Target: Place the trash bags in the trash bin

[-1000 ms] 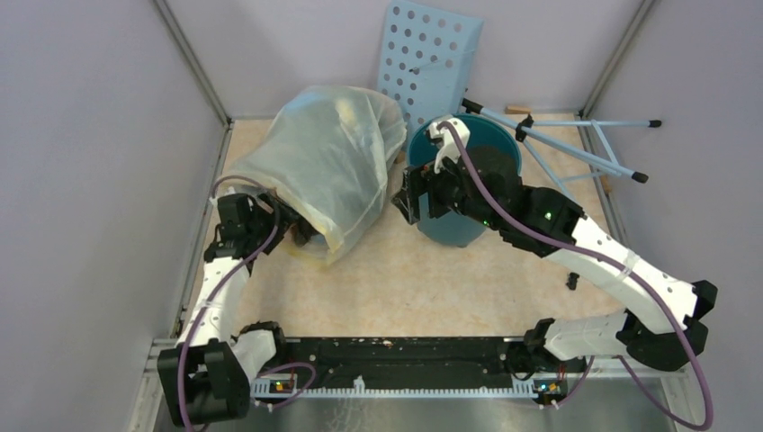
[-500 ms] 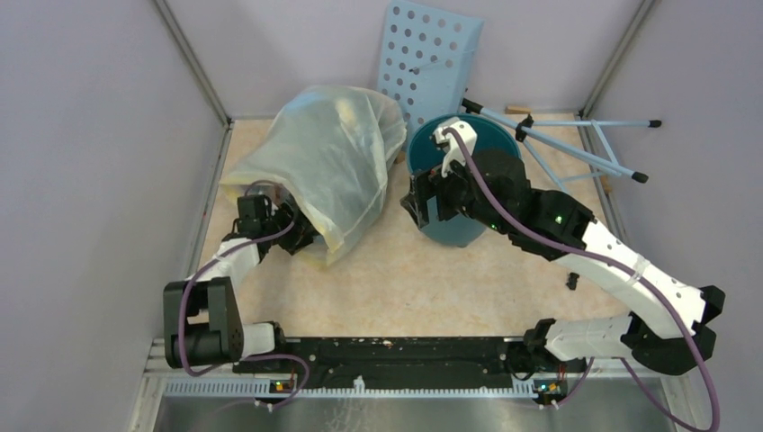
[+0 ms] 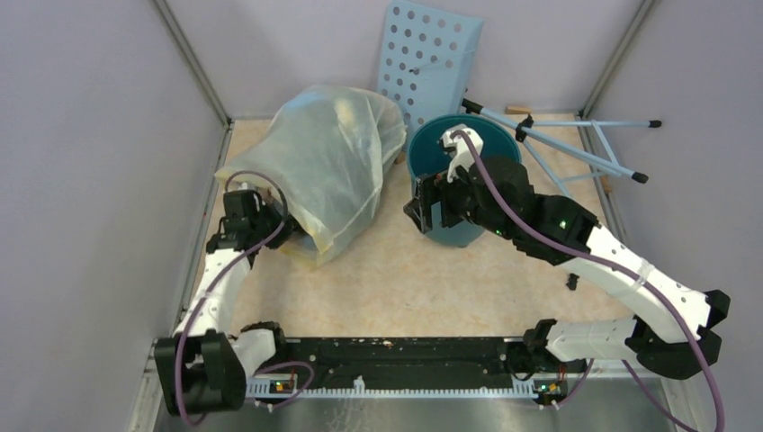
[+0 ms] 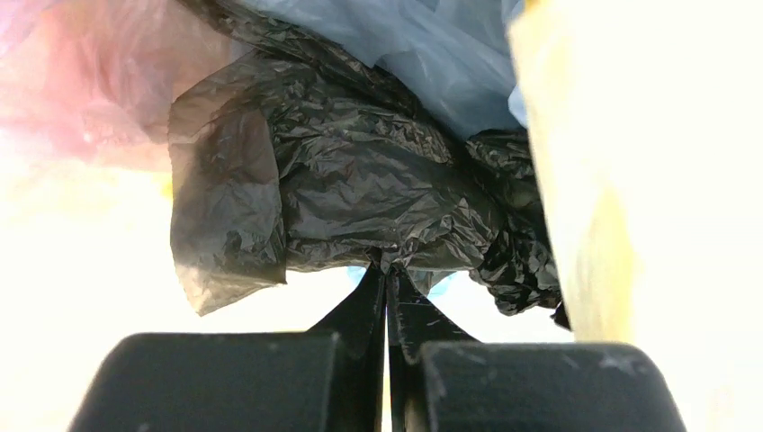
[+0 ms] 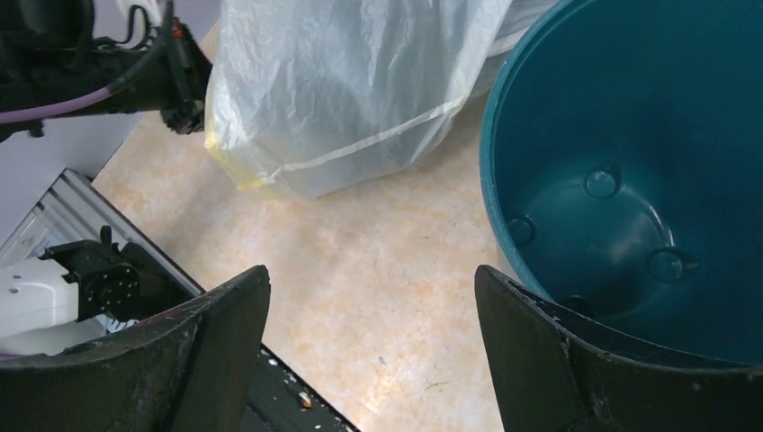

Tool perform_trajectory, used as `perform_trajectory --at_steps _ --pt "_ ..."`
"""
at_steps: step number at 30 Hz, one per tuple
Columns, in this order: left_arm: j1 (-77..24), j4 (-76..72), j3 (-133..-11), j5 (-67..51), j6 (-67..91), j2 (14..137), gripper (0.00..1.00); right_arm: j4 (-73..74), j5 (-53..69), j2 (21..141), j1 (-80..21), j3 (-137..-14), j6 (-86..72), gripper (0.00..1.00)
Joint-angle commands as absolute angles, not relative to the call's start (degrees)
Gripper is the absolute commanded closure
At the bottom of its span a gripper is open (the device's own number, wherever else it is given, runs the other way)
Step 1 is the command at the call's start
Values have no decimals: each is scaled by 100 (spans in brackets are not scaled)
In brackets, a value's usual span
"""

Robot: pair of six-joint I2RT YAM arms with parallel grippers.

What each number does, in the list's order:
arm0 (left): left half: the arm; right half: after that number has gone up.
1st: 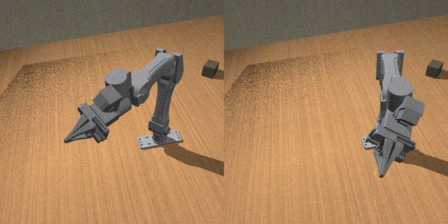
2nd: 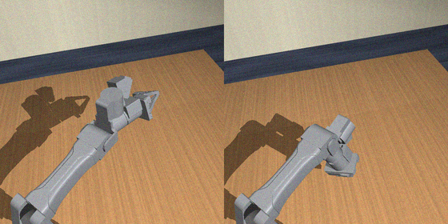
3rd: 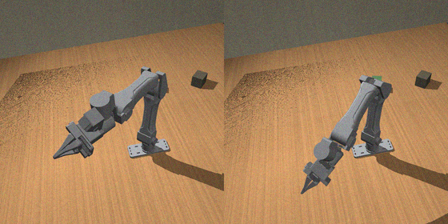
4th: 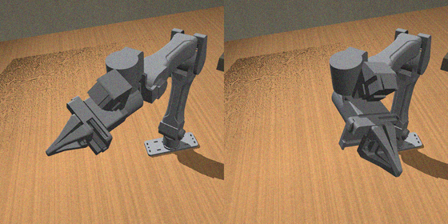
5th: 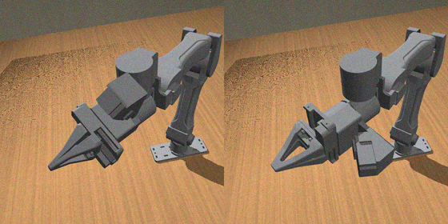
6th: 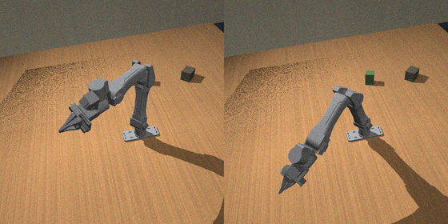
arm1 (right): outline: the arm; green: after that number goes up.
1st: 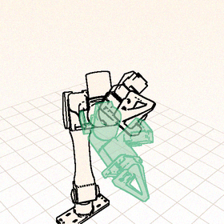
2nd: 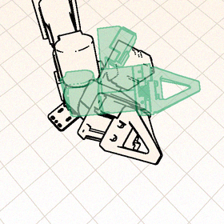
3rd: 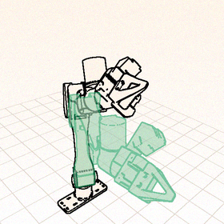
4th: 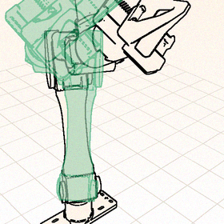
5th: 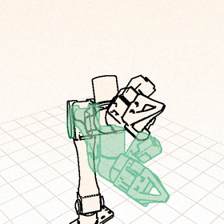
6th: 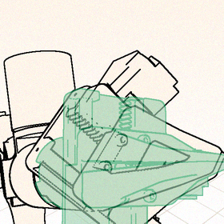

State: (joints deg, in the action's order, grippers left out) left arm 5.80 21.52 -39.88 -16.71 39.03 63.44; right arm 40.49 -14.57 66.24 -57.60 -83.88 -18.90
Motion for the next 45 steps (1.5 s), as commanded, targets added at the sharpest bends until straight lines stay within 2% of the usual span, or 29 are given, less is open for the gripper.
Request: perform_trajectory --at_steps 1,4,7,12,16,23,31,35,39,45 --pt "582 3757 -4123 -485 4239 5458 100 4041 -1369 6529 -5775 -8385 -2182 17" --pt "586 4616 -4109 37 4673 4757 100 4022 -1252 6573 -5779 -8349 -2297 17" --pt "584 4785 -4115 130 4816 4107 100 3969 -1127 6637 -5777 -8268 -2412 17" --pt "585 4078 -3935 -602 4659 3408 100 3874 -1004 6847 -5774 -8329 -2483 18" --pt "580 3809 -3986 -957 4507 3530 100 3767 -942 6974 -5774 -8444 -2420 18" --pt "579 2416 -3532 -1979 4360 4944 100 3691 -926 6908 -5775 -8411 -2388 18" --pt "442 -746 -2622 -2519 5135 6826 100 3894 -1448 6524 -5775 -8325 -2374 17" --pt "218 -1590 -3162 -2582 4969 7962 100 4071 -1685 6316 -5774 -8232 -2481 17" --pt "92 -2199 -3949 -3119 4988 9093 100 4191 -1833 6235 -5774 -8180 -2584 17" --pt "20 -2469 -4765 -3432 4982 9993 100 4133 -1804 6345 -5774 -8172 -2622 17"
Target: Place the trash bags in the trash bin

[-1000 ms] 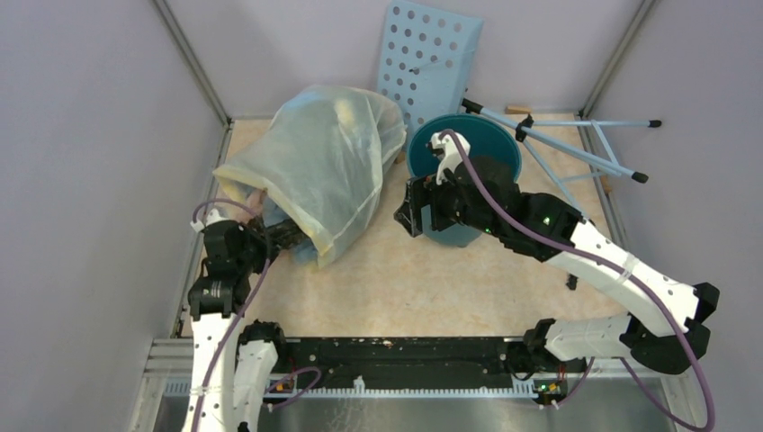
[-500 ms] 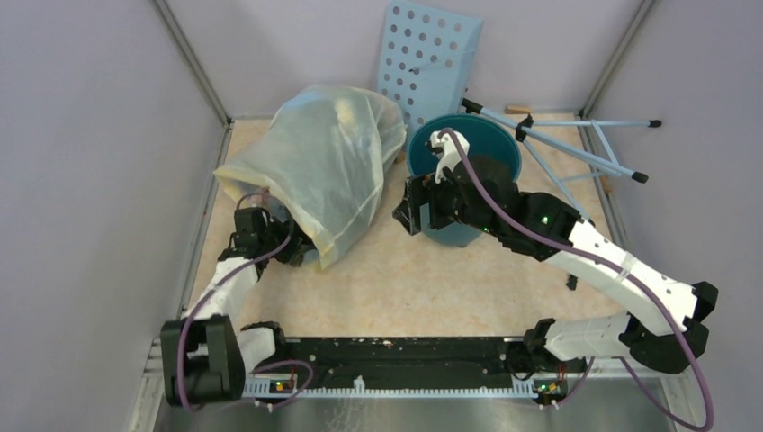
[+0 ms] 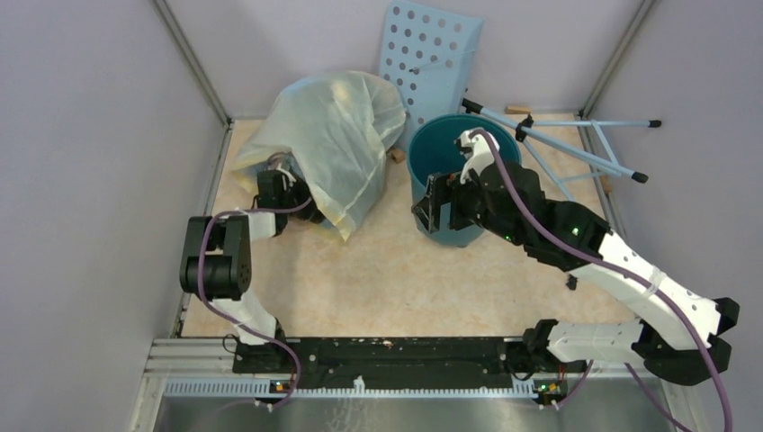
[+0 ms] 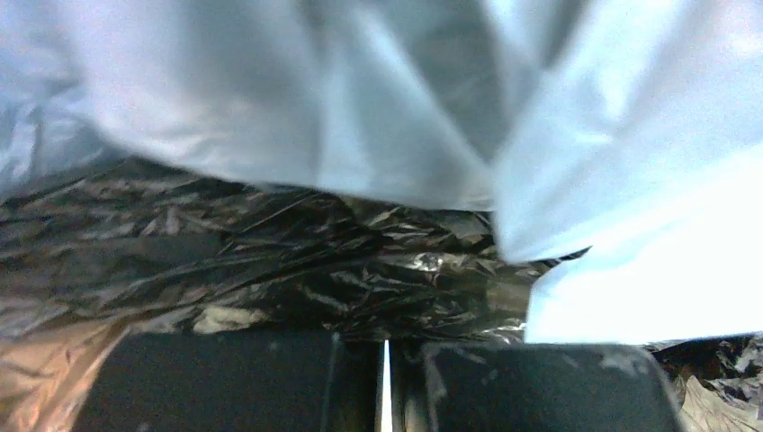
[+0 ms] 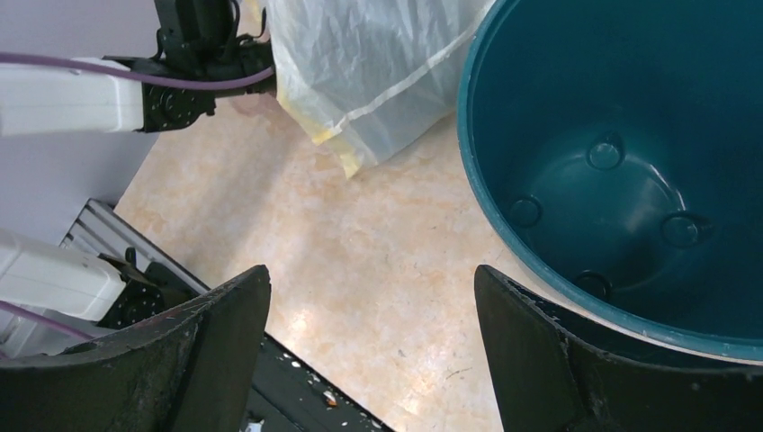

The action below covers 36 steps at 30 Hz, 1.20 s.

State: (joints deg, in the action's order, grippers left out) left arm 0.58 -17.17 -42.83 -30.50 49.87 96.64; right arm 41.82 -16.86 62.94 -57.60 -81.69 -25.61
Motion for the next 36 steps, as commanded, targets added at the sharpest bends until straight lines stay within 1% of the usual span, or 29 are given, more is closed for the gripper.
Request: perform_trajectory --at_steps 1,4,5,8,9,12,18,19,22,25,31,34,36 --pt "18 -2391 -4853 -3489 4918 9993 98 4110 -1751 6386 -5774 -8189 -2587 17" --pt "24 -1914 -4801 -3331 4656 9550 89 4073 -1675 6510 -5774 -8214 -2522 16" --pt "24 -1619 -4793 -3206 4496 9328 84 4051 -1649 6552 -5774 -8205 -2508 16" --pt "25 -255 -4872 -2694 3936 8584 72 3915 -1563 6628 -5775 -8147 -2456 16" --pt "25 274 -4906 -2523 3797 8357 69 3849 -1554 6628 -5777 -8133 -2441 16" --pt "20 1553 -4951 -2024 3617 7772 66 3602 -1535 6642 -5775 -8060 -2353 16" --pt "37 2867 -4693 -1653 3504 6828 45 3184 -1432 6802 -5774 -8018 -2211 15" --pt "45 3134 -4719 -1469 3527 6729 41 3136 -1390 6834 -5772 -8016 -2202 15" --pt "87 3789 -4926 -857 3441 6378 34 2986 -1300 6896 -5774 -8029 -2166 15" --pt "239 3972 -5004 -478 3371 5869 25 2913 -1273 6935 -5772 -8059 -2119 15" --pt "481 4136 -5175 -353 3558 5305 8 2938 -1272 6940 -5776 -8098 -2027 15" --pt "487 3903 -5007 -562 3697 5380 5 2974 -1294 6900 -5775 -8078 -1972 15" --pt "484 3534 -4895 -925 3659 5545 4 3015 -1315 6870 -5772 -8086 -1924 15"
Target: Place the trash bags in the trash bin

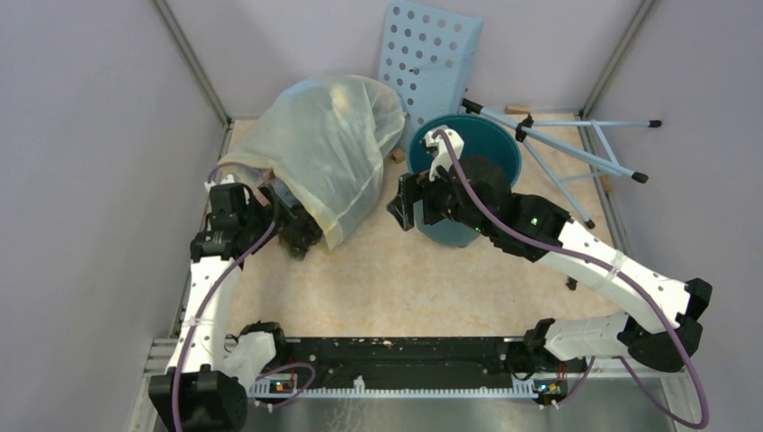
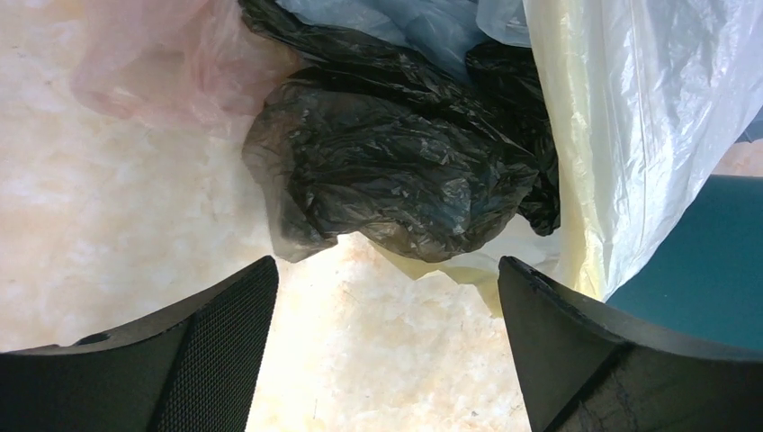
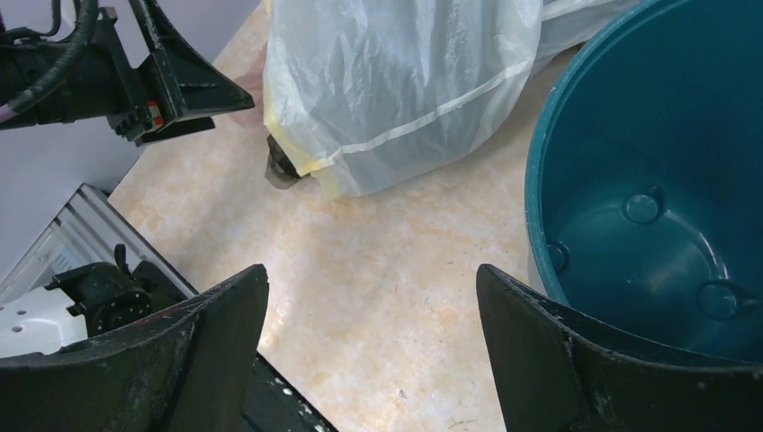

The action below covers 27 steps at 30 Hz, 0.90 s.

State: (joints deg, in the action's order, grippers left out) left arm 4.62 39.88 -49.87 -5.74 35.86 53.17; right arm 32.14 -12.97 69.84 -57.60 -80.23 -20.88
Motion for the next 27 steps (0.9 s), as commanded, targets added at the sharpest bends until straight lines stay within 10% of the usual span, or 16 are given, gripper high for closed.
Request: perform_trajectory --at_steps 1,12,17,27 --pt "483 3262 -4835 -1256 3509 5622 3 3033 -1325 6856 -5773 -8090 -1891 15" --pt "480 1905 -4666 -2216 3205 7059 11 3255 -1512 6670 -5769 -8114 -1706 14" --pt "475 3316 -5287 -939 2953 7222 100 3337 -1666 6574 -5770 -8138 -1678 14" --pt "481 4653 -6036 270 3113 5163 100 3237 -1545 6532 -5766 -8086 -1902 14"
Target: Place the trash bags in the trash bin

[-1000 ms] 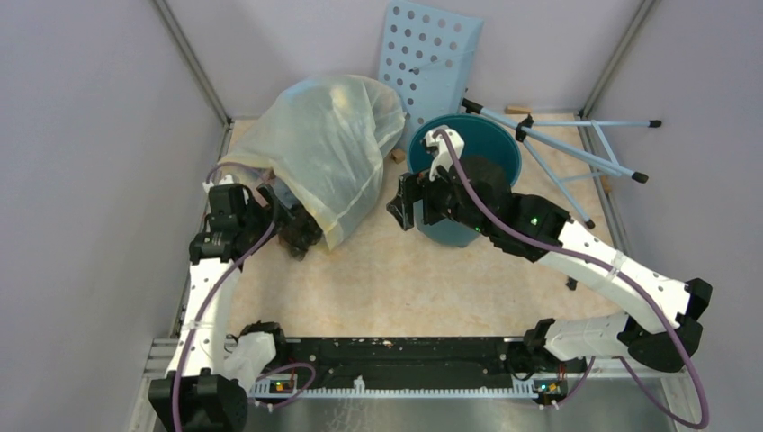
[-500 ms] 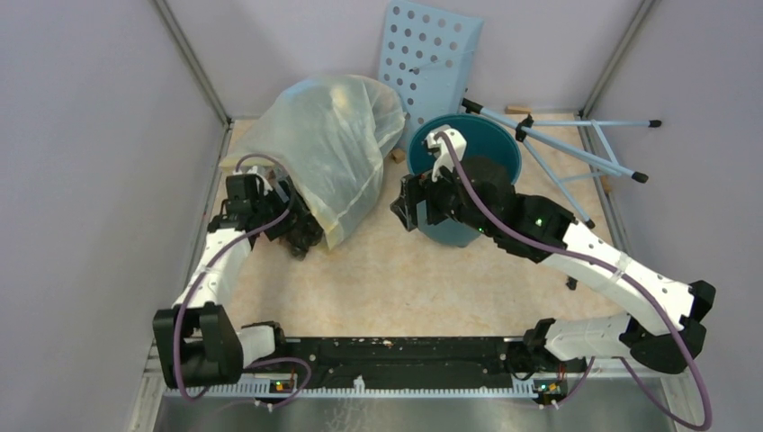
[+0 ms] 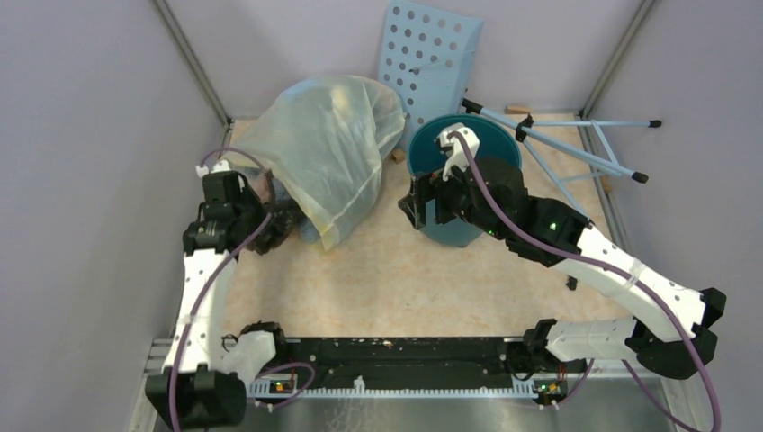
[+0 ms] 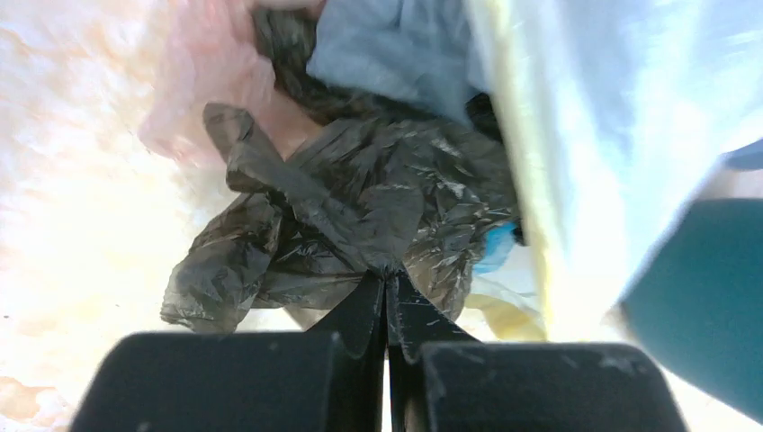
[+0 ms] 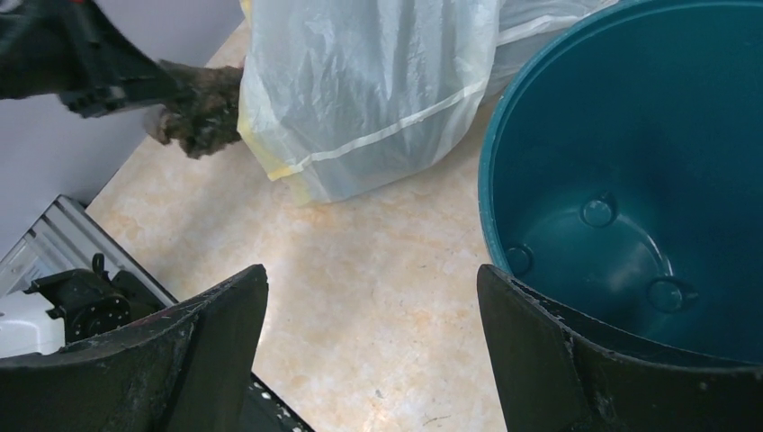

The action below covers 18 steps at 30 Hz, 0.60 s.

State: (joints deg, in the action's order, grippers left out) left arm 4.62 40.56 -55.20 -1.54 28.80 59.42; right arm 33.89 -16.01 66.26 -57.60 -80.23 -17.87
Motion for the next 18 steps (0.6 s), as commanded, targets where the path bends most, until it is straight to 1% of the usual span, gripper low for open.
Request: perform_trajectory --at_steps 1,5,7,10,12,15,18 --pt "475 4627 -6186 247 3273 4929 100 3235 -1507 6548 -5770 -8104 -1933 14" --pt "475 4288 -6627 154 3734 4099 100 3248 -1346 6660 -5773 -8167 -2098 15" --pt "476 4435 -7037 412 3847 3943 100 3265 -1246 6715 -5769 -8225 -2183 15" --pt "475 4943 -7773 1104 3870 3885 100 3310 -1155 6772 -5766 -8314 -2345 15" --pt "475 4838 -8097 1187 3755 3798 100 3317 -1080 6776 -5771 -8344 -2454 15" --pt "475 4128 -8310 249 3612 3781 100 3202 -620 6816 -5769 -8377 -2511 15" --pt "479 3389 -8326 -1284 3924 3946 100 3126 45 7019 -5779 -8636 -2494 16"
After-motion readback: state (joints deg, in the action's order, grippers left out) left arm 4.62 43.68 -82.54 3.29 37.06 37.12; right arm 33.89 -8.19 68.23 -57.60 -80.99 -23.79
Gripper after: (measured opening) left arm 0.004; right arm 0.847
